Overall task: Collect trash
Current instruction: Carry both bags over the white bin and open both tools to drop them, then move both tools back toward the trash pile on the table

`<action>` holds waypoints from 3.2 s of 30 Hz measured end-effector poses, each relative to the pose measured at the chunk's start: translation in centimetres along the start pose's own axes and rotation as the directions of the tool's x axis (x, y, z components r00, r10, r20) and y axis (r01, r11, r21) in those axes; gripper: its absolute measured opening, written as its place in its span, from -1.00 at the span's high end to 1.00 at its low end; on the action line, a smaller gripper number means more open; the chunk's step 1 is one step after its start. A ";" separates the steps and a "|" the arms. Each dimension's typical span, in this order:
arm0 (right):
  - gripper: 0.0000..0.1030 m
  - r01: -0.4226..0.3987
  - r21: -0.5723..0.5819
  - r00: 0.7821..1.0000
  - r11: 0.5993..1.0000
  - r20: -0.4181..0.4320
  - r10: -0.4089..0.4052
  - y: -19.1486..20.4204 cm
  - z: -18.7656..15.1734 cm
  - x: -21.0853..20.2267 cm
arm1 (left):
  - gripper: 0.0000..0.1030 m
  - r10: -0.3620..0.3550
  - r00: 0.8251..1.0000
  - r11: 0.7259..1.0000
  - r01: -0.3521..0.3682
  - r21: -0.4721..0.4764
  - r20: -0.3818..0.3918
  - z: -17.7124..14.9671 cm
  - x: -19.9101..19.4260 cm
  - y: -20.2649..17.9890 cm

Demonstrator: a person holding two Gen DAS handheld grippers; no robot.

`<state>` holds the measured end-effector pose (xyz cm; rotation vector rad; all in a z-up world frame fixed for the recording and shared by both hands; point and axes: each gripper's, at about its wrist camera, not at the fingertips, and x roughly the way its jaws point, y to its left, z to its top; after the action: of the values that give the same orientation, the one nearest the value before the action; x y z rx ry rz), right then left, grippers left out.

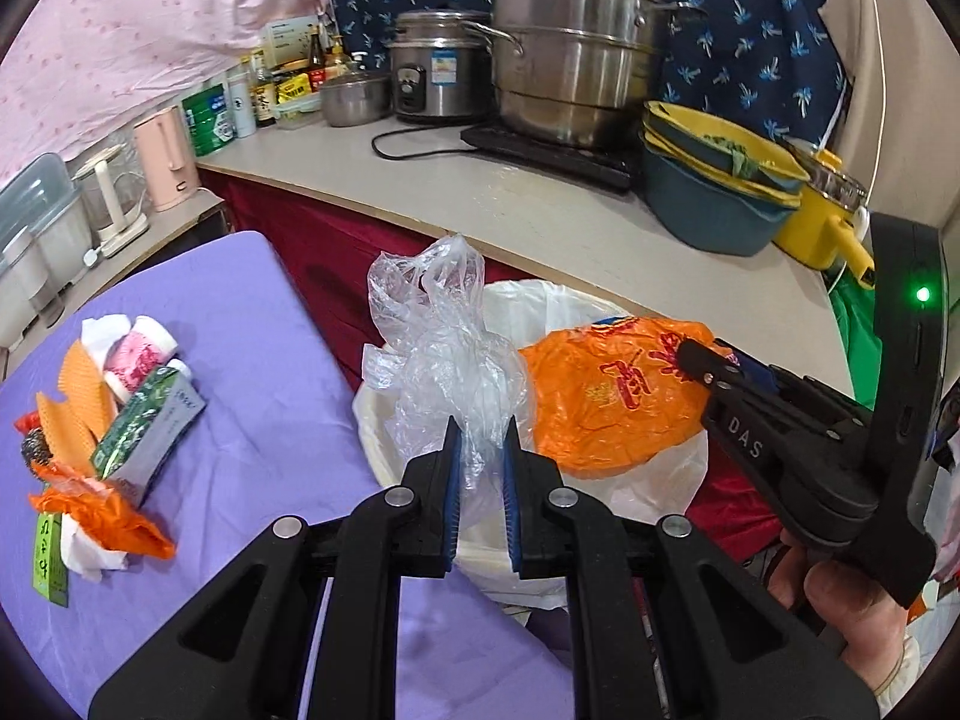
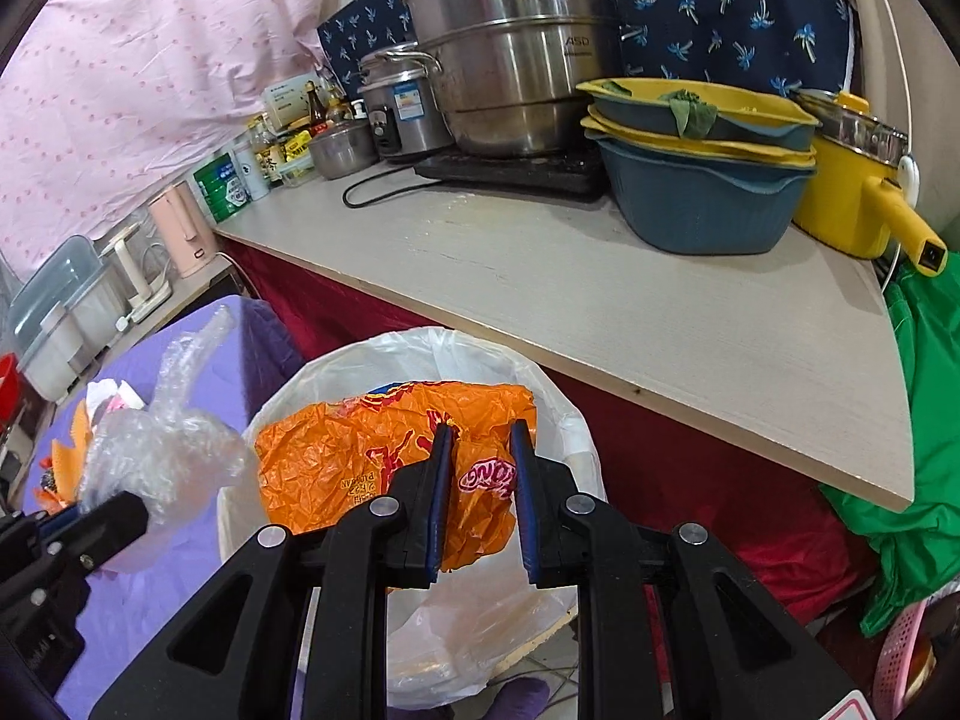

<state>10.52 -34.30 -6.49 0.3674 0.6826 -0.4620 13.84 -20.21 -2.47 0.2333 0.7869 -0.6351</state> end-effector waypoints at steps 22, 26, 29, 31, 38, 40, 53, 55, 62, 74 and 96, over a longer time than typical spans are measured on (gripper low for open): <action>-0.11 0.009 0.010 0.999 1.000 0.035 -0.010 0.0 1.3 -0.1 | -0.10 0.039 0.999 0.999 -0.038 0.018 -0.037 0.0 2.8 -1.6; -0.19 0.000 0.009 0.998 1.000 0.062 -0.001 0.4 1.7 -1.3 | -0.35 0.052 0.999 0.999 -0.052 0.016 -0.007 0.3 1.7 -1.4; -0.22 -0.008 0.000 0.997 1.000 0.079 0.008 1.0 2.0 -2.3 | -0.37 0.054 0.998 0.998 -0.055 0.007 0.008 0.4 0.9 -1.0; -0.23 -0.012 -0.006 0.996 1.000 0.091 0.012 1.4 2.2 -2.8 | -0.37 0.055 0.998 0.998 -0.055 -0.001 0.015 0.5 0.4 -0.7; -0.30 -0.021 -0.019 0.992 1.000 0.124 0.023 2.4 2.6 -4.6 | -0.42 0.070 0.997 0.997 -0.068 -0.039 0.041 0.6 -1.4 0.9; -0.30 -0.025 -0.024 0.991 0.999 0.131 0.028 2.8 2.6 -5.0 | -0.42 0.077 0.996 0.996 -0.074 -0.051 0.048 0.5 -2.0 1.4; -0.33 -0.072 -0.090 0.987 0.993 0.136 0.084 6.8 1.8 -6.9 | -0.72 0.171 0.982 0.979 -0.161 -0.122 0.080 -1.4 -5.7 6.2; -0.33 -0.086 -0.112 0.986 0.990 0.131 0.100 8.0 1.5 -7.2 | -0.74 0.190 0.979 0.973 -0.178 -0.145 0.075 -2.0 -6.2 7.4; -0.34 -0.146 -0.173 0.982 0.974 0.096 0.164 11.9 0.2 -7.5 | -0.79 0.254 0.966 0.946 -0.236 -0.224 0.055 -3.8 -8.1 11.9; -0.34 -0.281 -0.277 0.957 0.919 -0.014 0.289 19.2 -3.1 -6.9 | -0.79 0.368 0.930 0.875 -0.349 -0.337 -0.007 -8.6 -10.9 20.3; -0.42 -0.477 -0.411 0.878 0.777 -0.254 0.405 31.7 -9.8 -0.7 | -0.79 0.380 0.908 0.779 -0.418 -0.468 -0.178 -15.7 -8.6 33.1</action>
<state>21.41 -3.02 -7.56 0.0973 0.8025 0.1920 20.28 16.41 -8.25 -0.0562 0.9130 -0.0035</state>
